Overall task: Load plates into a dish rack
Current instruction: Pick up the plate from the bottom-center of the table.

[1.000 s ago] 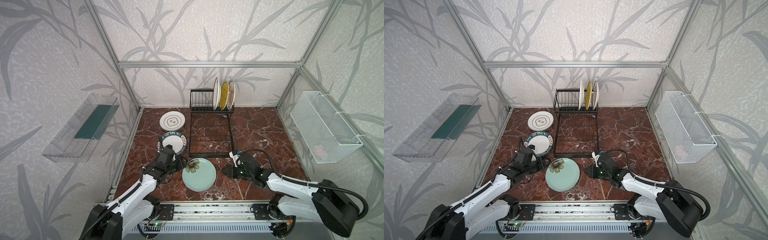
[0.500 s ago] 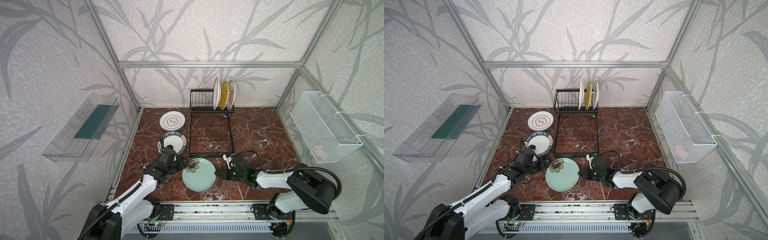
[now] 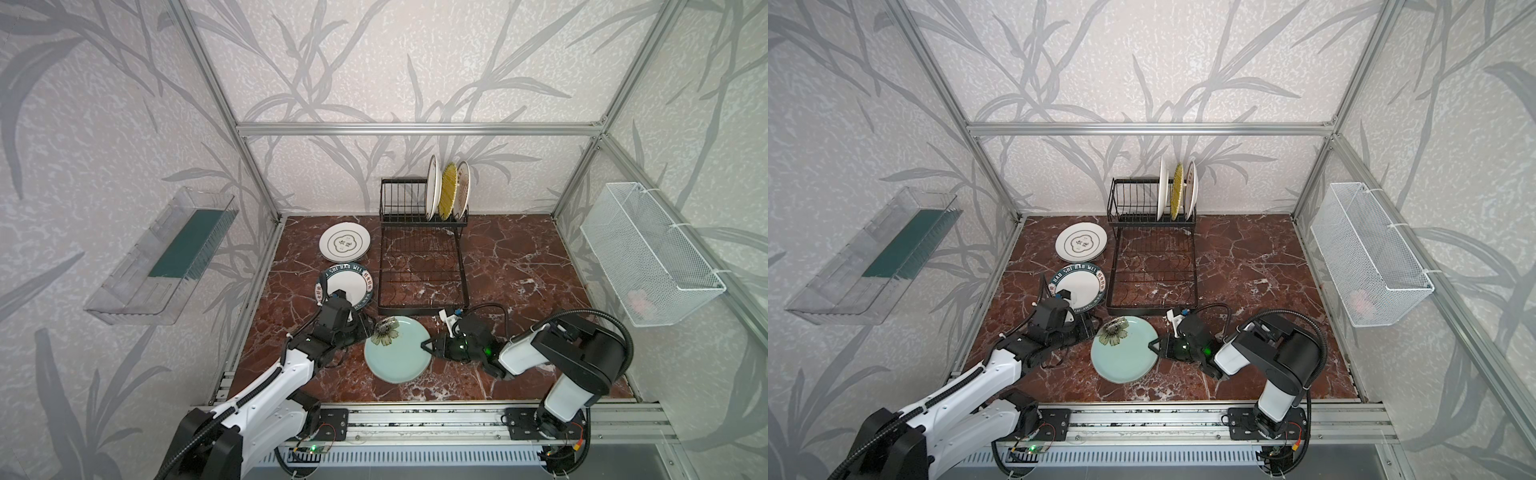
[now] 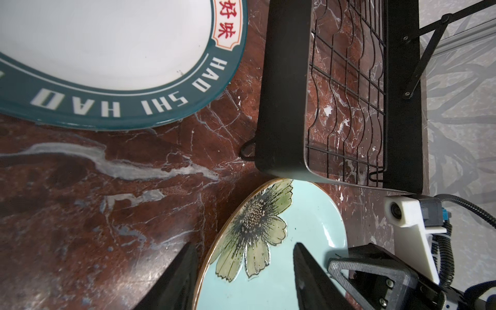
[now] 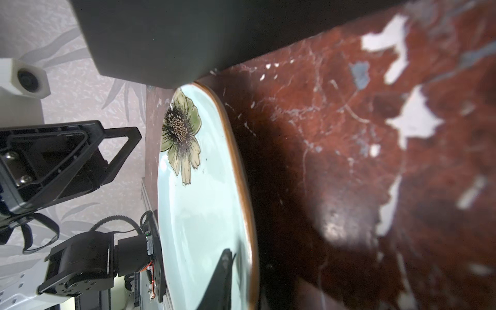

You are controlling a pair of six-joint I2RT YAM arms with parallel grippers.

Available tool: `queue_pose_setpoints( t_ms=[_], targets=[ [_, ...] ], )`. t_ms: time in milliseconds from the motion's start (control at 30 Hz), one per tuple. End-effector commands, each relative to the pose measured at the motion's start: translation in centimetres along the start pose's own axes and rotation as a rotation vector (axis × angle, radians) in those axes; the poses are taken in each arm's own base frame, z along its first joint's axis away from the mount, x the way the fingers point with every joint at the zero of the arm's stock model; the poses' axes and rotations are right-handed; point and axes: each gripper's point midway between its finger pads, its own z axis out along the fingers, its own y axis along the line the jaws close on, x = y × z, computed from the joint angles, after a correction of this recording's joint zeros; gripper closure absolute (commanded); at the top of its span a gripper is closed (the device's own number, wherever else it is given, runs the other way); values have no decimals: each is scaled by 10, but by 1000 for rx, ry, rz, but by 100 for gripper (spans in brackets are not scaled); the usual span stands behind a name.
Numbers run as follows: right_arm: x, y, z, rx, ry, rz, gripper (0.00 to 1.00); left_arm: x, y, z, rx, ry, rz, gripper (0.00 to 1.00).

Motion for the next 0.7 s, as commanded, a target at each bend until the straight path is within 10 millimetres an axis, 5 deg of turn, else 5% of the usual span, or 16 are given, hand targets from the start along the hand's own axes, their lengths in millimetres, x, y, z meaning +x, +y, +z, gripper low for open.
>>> queue_pose_setpoints(
  t_ms=[0,667],
  targets=[
    [2,0,1,-30,-2,37,82,-3,0,-3,-6,-18,-2,44],
    [-1,9,-15,-54,-40,30,100,-9,-5,-11,8,-50,-36,45]
  ],
)
